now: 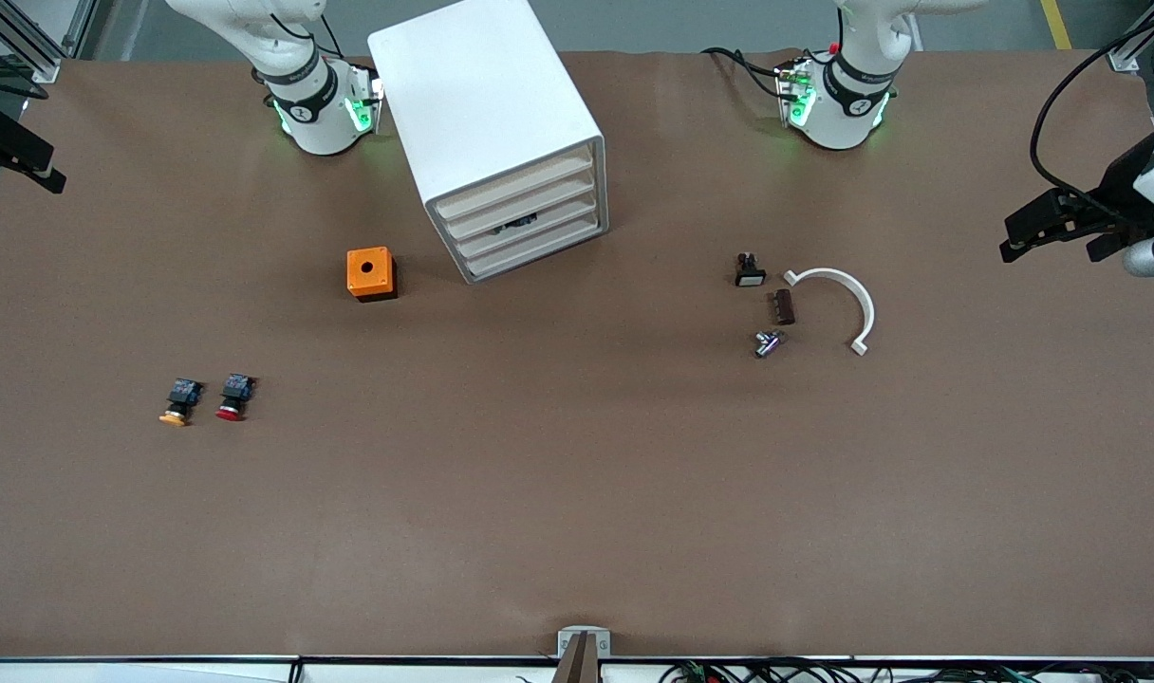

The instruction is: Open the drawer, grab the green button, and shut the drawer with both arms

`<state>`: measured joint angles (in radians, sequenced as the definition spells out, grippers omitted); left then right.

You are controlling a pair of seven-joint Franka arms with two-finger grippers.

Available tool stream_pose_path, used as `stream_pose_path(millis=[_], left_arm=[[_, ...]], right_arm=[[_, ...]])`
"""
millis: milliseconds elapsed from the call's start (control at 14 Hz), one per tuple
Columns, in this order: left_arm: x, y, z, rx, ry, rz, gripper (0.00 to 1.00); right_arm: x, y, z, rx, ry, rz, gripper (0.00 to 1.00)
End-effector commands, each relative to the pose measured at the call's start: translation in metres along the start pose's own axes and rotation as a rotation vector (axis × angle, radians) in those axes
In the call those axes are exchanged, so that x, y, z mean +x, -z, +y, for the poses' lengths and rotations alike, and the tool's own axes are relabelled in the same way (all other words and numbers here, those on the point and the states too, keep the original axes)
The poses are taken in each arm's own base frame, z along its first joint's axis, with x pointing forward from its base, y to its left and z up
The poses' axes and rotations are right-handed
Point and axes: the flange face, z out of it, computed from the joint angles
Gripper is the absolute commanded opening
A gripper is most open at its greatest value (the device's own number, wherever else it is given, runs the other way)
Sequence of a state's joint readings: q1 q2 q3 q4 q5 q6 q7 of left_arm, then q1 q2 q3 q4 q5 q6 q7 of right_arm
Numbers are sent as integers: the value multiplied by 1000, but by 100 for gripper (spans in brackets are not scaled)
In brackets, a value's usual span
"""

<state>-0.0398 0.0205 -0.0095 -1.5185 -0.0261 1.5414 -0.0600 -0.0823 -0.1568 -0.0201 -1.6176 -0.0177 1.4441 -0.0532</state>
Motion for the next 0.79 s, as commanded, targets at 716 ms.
stream_pose_path(millis=[716], left_arm=[[1, 0, -13, 3, 23, -18, 100]], right_arm=[[-3, 3, -1, -12, 8, -1, 100]])
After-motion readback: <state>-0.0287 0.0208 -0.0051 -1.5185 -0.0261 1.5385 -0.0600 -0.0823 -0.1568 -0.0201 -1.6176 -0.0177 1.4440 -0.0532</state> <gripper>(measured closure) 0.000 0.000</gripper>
